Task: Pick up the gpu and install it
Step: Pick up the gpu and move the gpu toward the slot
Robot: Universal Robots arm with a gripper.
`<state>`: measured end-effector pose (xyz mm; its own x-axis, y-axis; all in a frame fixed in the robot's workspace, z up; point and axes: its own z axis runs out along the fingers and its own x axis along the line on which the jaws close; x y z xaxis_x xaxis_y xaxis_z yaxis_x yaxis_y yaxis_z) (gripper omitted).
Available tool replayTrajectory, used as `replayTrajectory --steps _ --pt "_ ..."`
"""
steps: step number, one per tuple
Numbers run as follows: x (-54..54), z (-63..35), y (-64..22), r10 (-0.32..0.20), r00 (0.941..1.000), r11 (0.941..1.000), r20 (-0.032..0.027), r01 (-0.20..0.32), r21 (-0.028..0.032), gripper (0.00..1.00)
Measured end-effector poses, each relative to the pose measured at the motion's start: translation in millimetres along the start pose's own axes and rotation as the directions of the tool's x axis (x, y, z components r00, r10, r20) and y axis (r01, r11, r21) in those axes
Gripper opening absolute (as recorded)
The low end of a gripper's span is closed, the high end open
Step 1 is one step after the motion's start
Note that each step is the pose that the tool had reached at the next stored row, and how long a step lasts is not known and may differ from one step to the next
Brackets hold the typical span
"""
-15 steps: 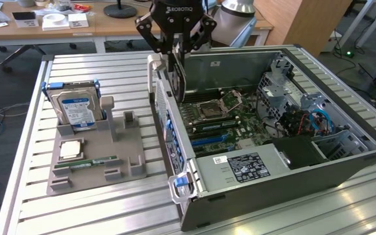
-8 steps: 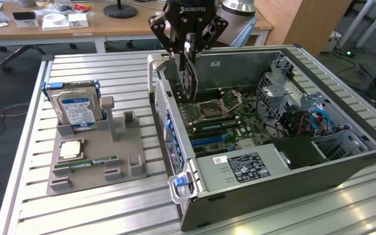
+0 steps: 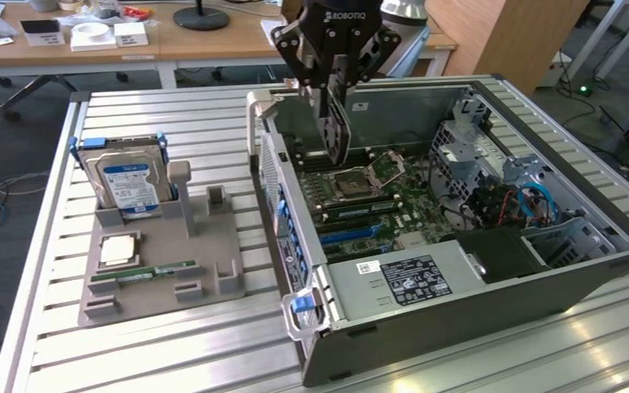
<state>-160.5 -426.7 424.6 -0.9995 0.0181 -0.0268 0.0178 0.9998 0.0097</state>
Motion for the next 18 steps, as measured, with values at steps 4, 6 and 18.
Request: replayTrajectory --steps 4,6,18 --pt "-11.1 0.3 0.2 0.0 1.0 1.0 0.0 0.0 0.0001 0.26" --pt "-16.8 0.4 0.3 0.0 1.0 1.0 -0.0001 0.0 0.0001 0.26" --pt "-49.7 1.3 0.9 0.0 1.0 1.0 -0.0001 0.0 0.0 0.26"
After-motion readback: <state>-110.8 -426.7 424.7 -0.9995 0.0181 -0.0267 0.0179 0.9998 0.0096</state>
